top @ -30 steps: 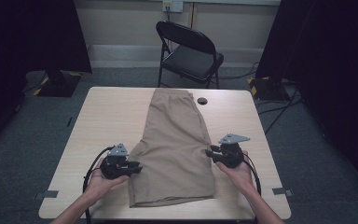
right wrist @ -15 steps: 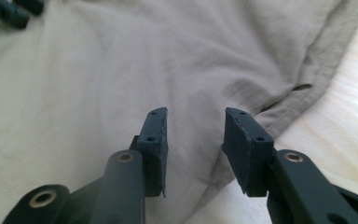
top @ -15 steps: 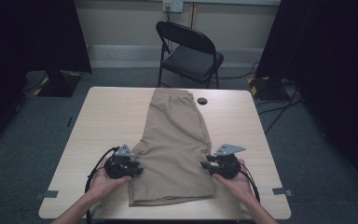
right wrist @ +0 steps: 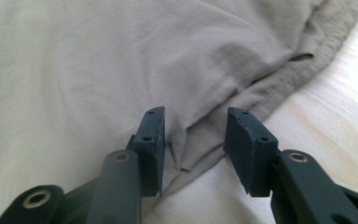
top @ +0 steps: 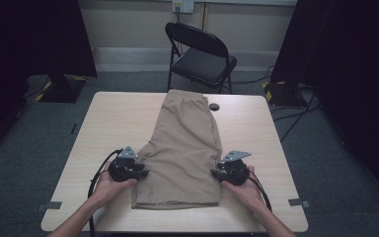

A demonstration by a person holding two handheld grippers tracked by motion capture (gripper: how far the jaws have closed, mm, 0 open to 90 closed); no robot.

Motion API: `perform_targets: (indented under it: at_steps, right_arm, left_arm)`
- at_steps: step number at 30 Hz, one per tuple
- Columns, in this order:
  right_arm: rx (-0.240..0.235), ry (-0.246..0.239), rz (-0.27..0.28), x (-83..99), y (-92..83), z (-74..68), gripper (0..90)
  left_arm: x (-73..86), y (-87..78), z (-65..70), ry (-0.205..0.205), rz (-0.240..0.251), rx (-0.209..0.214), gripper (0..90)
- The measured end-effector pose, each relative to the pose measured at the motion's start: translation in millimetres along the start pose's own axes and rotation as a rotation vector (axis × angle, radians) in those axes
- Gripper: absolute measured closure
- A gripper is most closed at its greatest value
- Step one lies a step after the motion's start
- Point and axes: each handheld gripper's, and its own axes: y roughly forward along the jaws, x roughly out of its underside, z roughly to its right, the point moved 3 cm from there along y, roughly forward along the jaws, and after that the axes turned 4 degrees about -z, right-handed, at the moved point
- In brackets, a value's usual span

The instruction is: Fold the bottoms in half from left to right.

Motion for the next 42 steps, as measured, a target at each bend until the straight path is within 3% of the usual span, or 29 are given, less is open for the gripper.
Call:
perform_targets:
  at_steps: [5,8,12,14,17,21,24,27,34,42]
  right_arm:
    - [0.002,0.011,0.007,-1.0,1.5,4.9,59.1]
    - [-0.005,0.006,0.021,-0.9,-5.6,2.0,57.0]
    - [-0.068,-0.018,0.115,-4.3,-32.1,-12.5,58.4]
    - [-0.102,-0.036,0.130,-2.5,-41.8,-22.1,61.7]
    - [-0.174,-0.091,0.116,5.0,-47.4,-39.1,66.4]
    - [-0.246,-0.167,0.045,15.1,-42.5,-55.9,64.3]
    - [-0.301,-0.180,0.018,18.3,-36.8,-60.7,60.5]
    - [-0.317,-0.201,-0.007,24.5,-31.6,-62.4,58.6]
    - [-0.335,-0.248,-0.037,34.5,-37.5,-68.2,58.2]
    - [-0.311,-0.302,-0.007,40.8,-34.7,-69.1,51.4]
  left_arm:
    - [0.5,-1.3,2.7,-0.013,-0.012,0.035,61.8]
    - [-0.2,-1.1,3.2,-0.013,-0.016,0.035,59.7]
    - [0.8,-1.8,2.6,-0.011,-0.013,0.045,59.9]
    - [1.6,-2.7,1.5,-0.010,-0.013,0.039,62.1]
    - [2.5,-3.4,0.6,-0.021,-0.012,0.041,63.1]
    - [1.9,-2.5,-0.9,-0.021,-0.005,0.025,64.6]
    - [1.1,-1.7,-2.0,-0.013,-0.003,0.009,65.1]
    - [1.3,-1.3,-4.0,-0.020,0.007,0.016,65.1]
    - [1.2,-0.9,-5.2,-0.020,0.013,0.012,65.1]
    - [1.2,-0.7,-5.9,-0.029,0.017,0.019,65.0]
